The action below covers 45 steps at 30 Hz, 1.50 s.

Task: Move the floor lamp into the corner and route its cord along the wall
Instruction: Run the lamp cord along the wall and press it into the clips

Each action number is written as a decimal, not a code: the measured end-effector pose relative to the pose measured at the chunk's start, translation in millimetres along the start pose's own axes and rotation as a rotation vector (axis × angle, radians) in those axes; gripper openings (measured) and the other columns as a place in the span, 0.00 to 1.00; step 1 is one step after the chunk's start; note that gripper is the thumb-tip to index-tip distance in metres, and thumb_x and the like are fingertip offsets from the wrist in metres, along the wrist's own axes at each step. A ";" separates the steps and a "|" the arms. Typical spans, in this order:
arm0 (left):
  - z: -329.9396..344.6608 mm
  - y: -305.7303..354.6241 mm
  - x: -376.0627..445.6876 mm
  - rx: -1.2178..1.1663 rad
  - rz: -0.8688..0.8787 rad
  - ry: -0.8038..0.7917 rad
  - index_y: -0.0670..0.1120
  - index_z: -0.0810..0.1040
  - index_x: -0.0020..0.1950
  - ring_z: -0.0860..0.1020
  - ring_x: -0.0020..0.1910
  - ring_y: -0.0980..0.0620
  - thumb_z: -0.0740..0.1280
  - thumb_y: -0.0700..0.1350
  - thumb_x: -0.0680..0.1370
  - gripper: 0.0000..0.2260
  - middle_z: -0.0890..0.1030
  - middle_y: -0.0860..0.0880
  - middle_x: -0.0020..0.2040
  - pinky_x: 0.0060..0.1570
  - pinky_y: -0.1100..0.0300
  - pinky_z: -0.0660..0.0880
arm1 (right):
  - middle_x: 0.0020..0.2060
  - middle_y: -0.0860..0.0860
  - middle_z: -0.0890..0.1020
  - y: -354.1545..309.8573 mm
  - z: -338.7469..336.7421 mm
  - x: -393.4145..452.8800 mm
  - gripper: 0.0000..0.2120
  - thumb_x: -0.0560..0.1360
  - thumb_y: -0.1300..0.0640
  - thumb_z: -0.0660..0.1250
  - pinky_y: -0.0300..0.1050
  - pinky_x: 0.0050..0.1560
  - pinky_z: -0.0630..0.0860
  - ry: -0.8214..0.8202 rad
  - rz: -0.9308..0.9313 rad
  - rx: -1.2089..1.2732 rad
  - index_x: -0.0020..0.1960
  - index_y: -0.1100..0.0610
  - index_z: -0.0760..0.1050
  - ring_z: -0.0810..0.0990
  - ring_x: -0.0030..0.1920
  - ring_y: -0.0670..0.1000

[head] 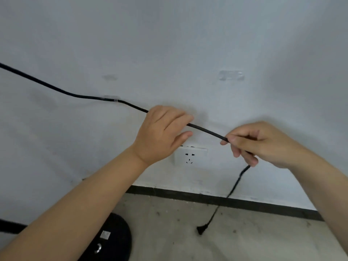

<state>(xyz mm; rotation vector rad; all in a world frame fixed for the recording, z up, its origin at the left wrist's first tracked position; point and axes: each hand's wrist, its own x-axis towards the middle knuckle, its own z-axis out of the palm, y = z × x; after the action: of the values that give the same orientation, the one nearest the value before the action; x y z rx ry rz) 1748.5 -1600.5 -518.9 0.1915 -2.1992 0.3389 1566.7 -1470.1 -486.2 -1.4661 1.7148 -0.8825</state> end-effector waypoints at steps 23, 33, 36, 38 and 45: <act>6.9 29.4 81.0 0.103 -0.468 0.108 0.37 0.81 0.37 0.78 0.30 0.42 0.70 0.33 0.68 0.01 0.81 0.38 0.30 0.32 0.57 0.72 | 0.37 0.60 0.84 -61.5 -61.2 19.7 0.06 0.70 0.63 0.64 0.53 0.45 0.76 0.687 -0.579 -0.489 0.42 0.61 0.80 0.79 0.40 0.59; 4.3 46.2 103.0 0.025 -0.294 0.068 0.38 0.82 0.45 0.81 0.37 0.41 0.59 0.29 0.65 0.15 0.84 0.40 0.38 0.37 0.56 0.74 | 0.26 0.54 0.76 -27.8 -54.8 14.4 0.05 0.70 0.62 0.67 0.47 0.34 0.68 0.830 -0.487 -0.313 0.36 0.62 0.75 0.74 0.30 0.55; 7.1 50.1 109.0 0.058 -0.243 0.032 0.38 0.83 0.43 0.81 0.37 0.41 0.66 0.31 0.67 0.09 0.84 0.41 0.37 0.37 0.52 0.75 | 0.27 0.61 0.79 -12.4 -51.5 10.5 0.06 0.70 0.62 0.67 0.45 0.33 0.67 0.820 -0.481 -0.291 0.35 0.64 0.75 0.74 0.30 0.58; 9.8 50.3 110.9 0.096 -0.203 0.037 0.38 0.83 0.41 0.81 0.35 0.41 0.70 0.30 0.66 0.07 0.84 0.41 0.35 0.35 0.51 0.76 | 0.23 0.58 0.75 1.3 -51.3 6.8 0.10 0.70 0.60 0.67 0.39 0.30 0.65 0.788 -0.424 -0.257 0.33 0.64 0.74 0.71 0.27 0.52; 33.3 58.6 101.8 0.410 -0.120 0.165 0.43 0.83 0.41 0.75 0.44 0.47 0.69 0.29 0.64 0.11 0.85 0.45 0.39 0.45 0.54 0.63 | 0.20 0.45 0.72 54.9 -61.2 -21.3 0.12 0.71 0.55 0.59 0.26 0.27 0.64 0.580 -0.315 -0.018 0.33 0.56 0.77 0.71 0.25 0.39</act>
<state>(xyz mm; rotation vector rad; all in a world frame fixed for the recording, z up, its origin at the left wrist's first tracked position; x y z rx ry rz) 1646.9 -1556.8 -467.2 0.4994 -1.9261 0.7106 1488.8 -1438.9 -499.3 -1.6227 1.9140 -1.5865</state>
